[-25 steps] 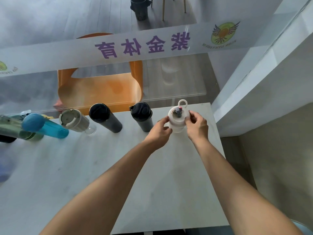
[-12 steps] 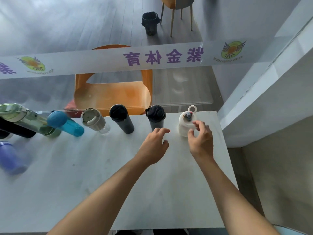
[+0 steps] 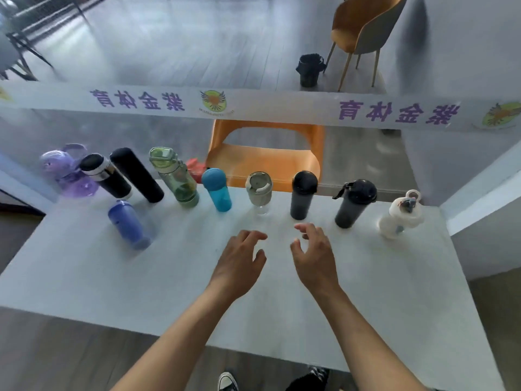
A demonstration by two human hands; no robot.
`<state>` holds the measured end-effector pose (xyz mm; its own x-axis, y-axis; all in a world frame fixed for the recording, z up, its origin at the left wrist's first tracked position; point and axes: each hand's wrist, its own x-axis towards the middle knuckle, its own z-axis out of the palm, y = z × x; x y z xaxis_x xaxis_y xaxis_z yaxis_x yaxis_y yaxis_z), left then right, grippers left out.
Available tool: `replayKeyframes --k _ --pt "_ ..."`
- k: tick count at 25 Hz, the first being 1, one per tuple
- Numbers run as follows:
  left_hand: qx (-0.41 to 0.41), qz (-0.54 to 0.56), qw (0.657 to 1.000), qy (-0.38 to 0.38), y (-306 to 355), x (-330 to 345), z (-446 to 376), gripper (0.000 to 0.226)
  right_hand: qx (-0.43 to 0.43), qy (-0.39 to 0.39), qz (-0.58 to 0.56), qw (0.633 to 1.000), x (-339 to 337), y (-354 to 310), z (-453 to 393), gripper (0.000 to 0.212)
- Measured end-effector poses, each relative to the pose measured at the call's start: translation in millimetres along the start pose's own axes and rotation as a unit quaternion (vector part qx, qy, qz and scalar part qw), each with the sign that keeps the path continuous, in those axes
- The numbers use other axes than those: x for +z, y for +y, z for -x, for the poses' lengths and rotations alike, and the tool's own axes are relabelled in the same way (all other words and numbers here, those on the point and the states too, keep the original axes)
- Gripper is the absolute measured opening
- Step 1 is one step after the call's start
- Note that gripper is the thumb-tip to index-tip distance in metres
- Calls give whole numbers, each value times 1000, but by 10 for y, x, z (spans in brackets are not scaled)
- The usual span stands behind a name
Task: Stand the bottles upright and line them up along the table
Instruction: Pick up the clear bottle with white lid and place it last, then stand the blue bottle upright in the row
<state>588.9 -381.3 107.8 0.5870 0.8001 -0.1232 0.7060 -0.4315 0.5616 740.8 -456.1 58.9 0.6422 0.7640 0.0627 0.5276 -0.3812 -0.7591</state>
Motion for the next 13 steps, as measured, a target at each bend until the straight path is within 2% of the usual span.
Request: replayKeyframes --k 7,13 --pt "-70 25 996 53 -1589 -789 676 33 -46 -87 -7 995 1403 -1202 524 31" --pt "-134 53 987 65 -2433 -1141 670 32 -73 -168 -2 983 2258 -1744 421 30"
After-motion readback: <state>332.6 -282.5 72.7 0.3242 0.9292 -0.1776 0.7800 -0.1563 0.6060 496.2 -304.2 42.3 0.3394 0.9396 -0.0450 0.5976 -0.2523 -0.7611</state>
